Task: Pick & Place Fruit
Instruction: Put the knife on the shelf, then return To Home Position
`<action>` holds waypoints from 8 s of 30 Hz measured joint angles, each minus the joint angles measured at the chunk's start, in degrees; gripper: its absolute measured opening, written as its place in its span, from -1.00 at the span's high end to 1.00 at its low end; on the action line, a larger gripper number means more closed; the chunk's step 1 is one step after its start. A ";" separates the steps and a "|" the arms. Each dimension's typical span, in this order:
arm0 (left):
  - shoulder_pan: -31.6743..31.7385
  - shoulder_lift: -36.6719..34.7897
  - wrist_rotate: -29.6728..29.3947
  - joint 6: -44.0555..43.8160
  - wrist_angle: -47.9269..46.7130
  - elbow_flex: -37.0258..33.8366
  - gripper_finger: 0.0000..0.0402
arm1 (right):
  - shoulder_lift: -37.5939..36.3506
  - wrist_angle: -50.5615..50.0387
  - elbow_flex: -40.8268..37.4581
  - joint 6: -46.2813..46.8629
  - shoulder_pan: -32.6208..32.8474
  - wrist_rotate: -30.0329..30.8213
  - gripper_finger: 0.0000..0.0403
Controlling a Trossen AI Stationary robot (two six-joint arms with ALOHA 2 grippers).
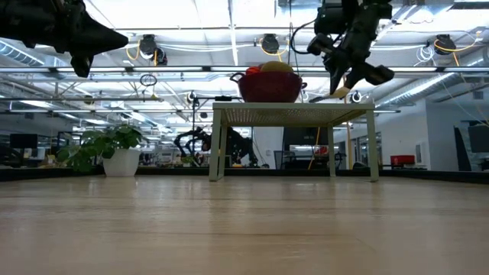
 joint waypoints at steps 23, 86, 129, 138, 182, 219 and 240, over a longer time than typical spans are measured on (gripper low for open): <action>0.00 -0.02 0.04 0.01 -0.02 0.00 0.90 | 0.35 -0.39 0.00 -1.03 -1.92 1.70 0.64; 0.00 -0.02 0.04 -0.14 0.04 -0.02 0.89 | -15.53 2.14 -1.59 -18.09 6.87 18.21 1.00; 0.00 0.00 -6.82 6.80 6.48 -0.02 0.89 | -68.98 42.53 -48.45 -34.43 12.50 20.09 1.00; 0.00 -0.02 -7.58 10.22 5.90 -0.02 0.89 | -77.72 45.77 -53.99 -36.79 12.48 21.03 1.00; 0.03 -13.22 4.24 13.59 -8.93 -0.02 0.90 | -79.52 58.77 -65.35 -33.86 12.49 17.81 1.00; -0.04 -16.39 11.21 11.36 2.19 -14.16 0.89 | -78.57 69.53 -74.12 -36.79 12.50 16.49 1.00; -0.04 -16.39 11.57 13.69 3.81 -14.38 0.89 | -78.69 62.65 -75.76 -38.37 12.48 15.22 1.00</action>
